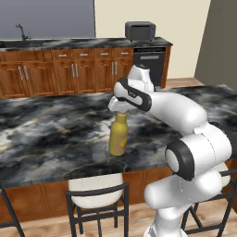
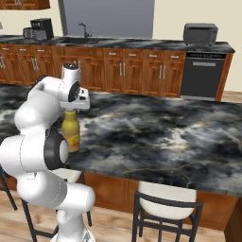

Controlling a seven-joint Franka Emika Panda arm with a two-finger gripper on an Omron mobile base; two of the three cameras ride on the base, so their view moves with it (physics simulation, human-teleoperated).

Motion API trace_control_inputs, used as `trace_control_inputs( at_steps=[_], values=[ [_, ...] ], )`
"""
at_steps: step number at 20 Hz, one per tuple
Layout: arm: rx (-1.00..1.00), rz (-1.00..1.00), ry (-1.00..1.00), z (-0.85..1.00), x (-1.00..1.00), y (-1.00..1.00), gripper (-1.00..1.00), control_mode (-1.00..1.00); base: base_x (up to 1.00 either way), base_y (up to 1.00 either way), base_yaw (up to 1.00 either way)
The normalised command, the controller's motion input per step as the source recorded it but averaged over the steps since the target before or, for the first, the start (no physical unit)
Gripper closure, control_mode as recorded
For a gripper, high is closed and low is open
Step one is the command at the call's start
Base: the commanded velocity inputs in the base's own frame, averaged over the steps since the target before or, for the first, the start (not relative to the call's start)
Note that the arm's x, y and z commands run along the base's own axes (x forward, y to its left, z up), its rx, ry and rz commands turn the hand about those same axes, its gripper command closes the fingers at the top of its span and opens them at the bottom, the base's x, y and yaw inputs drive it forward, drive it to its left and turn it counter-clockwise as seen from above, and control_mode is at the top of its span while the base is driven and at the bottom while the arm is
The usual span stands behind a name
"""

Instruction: There is a wine glass and glass cup on the dining counter. Place the wine bottle next to the wine glass and the juice bottle next to the glass cup.

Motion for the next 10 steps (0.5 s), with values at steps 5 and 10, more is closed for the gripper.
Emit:
trace_control_inputs(
  at_steps=[5,10],
  values=[
    [-0.09,0.0,0.02,-0.33,0.0,0.22,1.0,-1.0,0.0,0.0,0.0],
    [-0.09,-0.01,0.04,-0.34,-0.1,0.09,1.0,-1.0,0.0,0.0,0.0]
  ],
)
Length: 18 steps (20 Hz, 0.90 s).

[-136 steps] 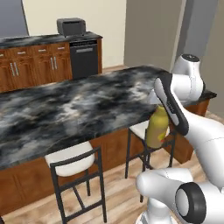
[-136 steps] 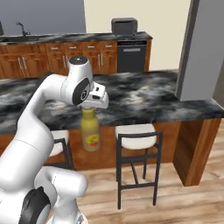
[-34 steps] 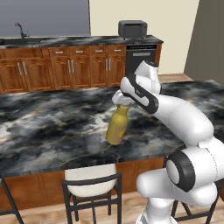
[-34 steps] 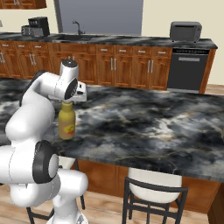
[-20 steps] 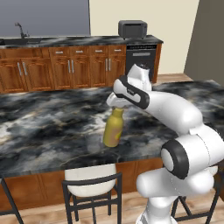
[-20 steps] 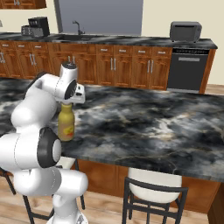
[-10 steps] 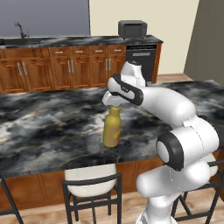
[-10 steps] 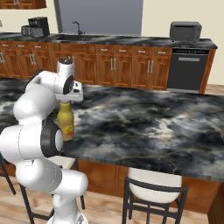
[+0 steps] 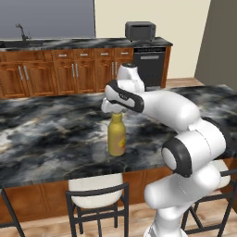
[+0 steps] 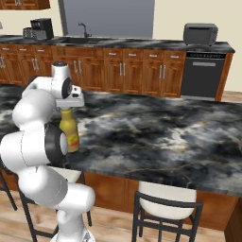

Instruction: There is a wine glass and glass cup on the dining counter. Place the wine bottle next to the wine glass and the juice bottle next to the glass cup.

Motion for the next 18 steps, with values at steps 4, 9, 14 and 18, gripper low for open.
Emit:
trace_control_inputs(
  at_steps=[4,9,14,18],
  values=[
    [-0.05,-0.02,0.12,-0.32,-0.05,0.0,-1.0,-1.0,0.0,0.0,0.0],
    [-0.02,-0.03,0.09,-0.22,-0.03,0.0,-1.0,-1.0,0.0,0.0,0.0],
    [0.0,-0.03,0.06,-0.15,-0.02,-0.01,-1.0,-1.0,0.0,0.0,0.0],
    [0.0,-0.04,0.0,-0.02,-0.15,0.0,-1.0,-1.0,0.0,0.0,0.0]
  ],
)
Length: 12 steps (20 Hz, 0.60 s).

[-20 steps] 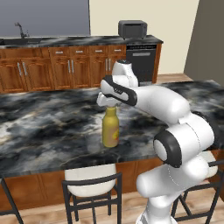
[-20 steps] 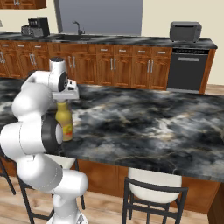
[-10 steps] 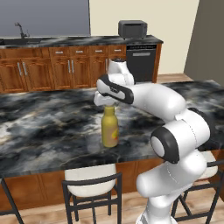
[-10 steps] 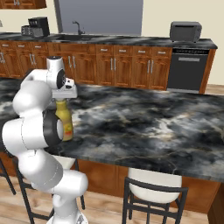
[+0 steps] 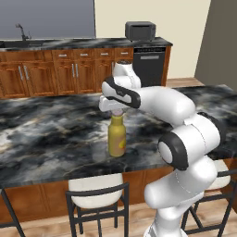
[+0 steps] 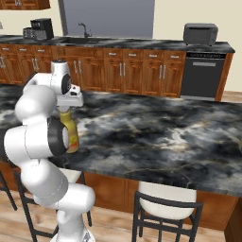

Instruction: There is a wine glass and glass cup on the dining counter. Place the wine bottle next to the wine glass and the juice bottle next to the glass cup.

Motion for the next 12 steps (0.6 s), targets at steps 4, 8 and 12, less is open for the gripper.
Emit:
trace_control_inputs(
  at_steps=[4,8,12],
  values=[
    [0.0,-0.03,-0.01,0.03,-0.17,0.0,-1.0,-1.0,0.0,0.0,0.0],
    [0.0,-0.03,-0.04,0.14,-0.24,0.0,-1.0,-1.0,0.0,0.0,0.0],
    [0.0,-0.02,-0.08,0.25,-0.16,0.0,-1.0,-1.0,0.0,0.0,0.0]
  ],
)
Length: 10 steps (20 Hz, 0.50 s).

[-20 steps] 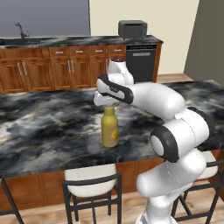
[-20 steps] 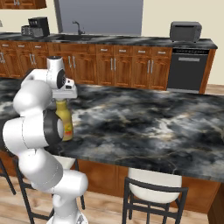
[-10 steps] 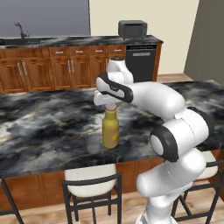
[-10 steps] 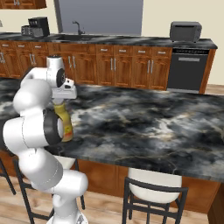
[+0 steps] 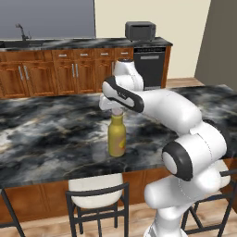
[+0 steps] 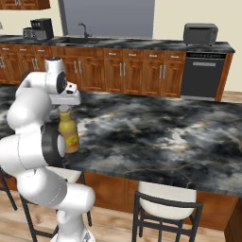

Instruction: There is a wine glass and glass cup on the dining counter. Place the wine bottle next to the wine glass and the juice bottle next to the glass cup.

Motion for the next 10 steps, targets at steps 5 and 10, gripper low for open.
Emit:
trace_control_inputs(
  at_steps=[5,10],
  values=[
    [0.0,-0.01,-0.11,0.31,-0.23,0.0,-1.0,-1.0,0.0,0.0,0.0],
    [0.0,-0.03,-0.16,0.06,-0.64,-0.1,-1.0,-1.0,0.0,0.0,0.0]
  ],
)
